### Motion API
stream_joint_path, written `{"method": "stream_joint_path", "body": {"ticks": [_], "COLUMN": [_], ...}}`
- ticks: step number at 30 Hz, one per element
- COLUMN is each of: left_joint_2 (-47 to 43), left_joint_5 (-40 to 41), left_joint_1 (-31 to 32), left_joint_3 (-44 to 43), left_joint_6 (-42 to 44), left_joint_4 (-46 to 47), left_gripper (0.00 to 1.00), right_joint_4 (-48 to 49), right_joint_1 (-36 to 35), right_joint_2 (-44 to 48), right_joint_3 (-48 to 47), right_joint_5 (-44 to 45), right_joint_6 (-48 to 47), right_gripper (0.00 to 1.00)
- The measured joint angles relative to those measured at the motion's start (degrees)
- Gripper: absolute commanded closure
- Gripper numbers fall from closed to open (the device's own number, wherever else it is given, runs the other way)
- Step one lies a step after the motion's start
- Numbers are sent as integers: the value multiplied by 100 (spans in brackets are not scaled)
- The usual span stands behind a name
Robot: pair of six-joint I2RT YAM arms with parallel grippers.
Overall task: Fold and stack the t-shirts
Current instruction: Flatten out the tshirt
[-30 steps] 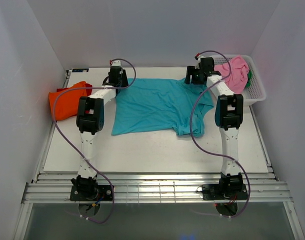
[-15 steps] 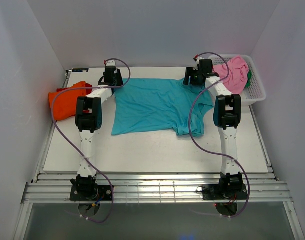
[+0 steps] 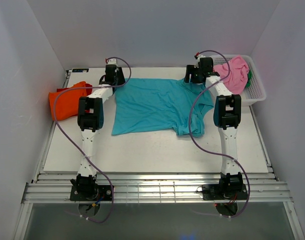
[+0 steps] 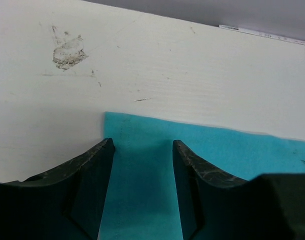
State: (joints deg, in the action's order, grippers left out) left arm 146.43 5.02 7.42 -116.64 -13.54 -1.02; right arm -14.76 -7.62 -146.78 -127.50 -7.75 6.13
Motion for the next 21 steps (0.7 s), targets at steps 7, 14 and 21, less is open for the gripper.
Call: {"method": "stream_joint_path", "body": {"ticks": [7, 14, 21], "left_joint_2": [37, 125, 428], "left_joint_5": [-11, 39, 146], "left_joint_1": [-24, -31, -57], "left_joint_3": [-52, -251, -761], "left_joint_6": [-24, -35, -107], "left_joint_4": [39, -111, -337], "left_gripper": [38, 48, 100], "right_joint_4": [42, 109, 133], "right_joint_1": [0, 0, 0], "right_joint_2": [-155, -269, -339], "right_joint_3": [-76, -201, -214], "right_joint_5": [9, -48, -186], "right_joint_6": [-4, 13, 127], "right_gripper": [24, 39, 79]}}
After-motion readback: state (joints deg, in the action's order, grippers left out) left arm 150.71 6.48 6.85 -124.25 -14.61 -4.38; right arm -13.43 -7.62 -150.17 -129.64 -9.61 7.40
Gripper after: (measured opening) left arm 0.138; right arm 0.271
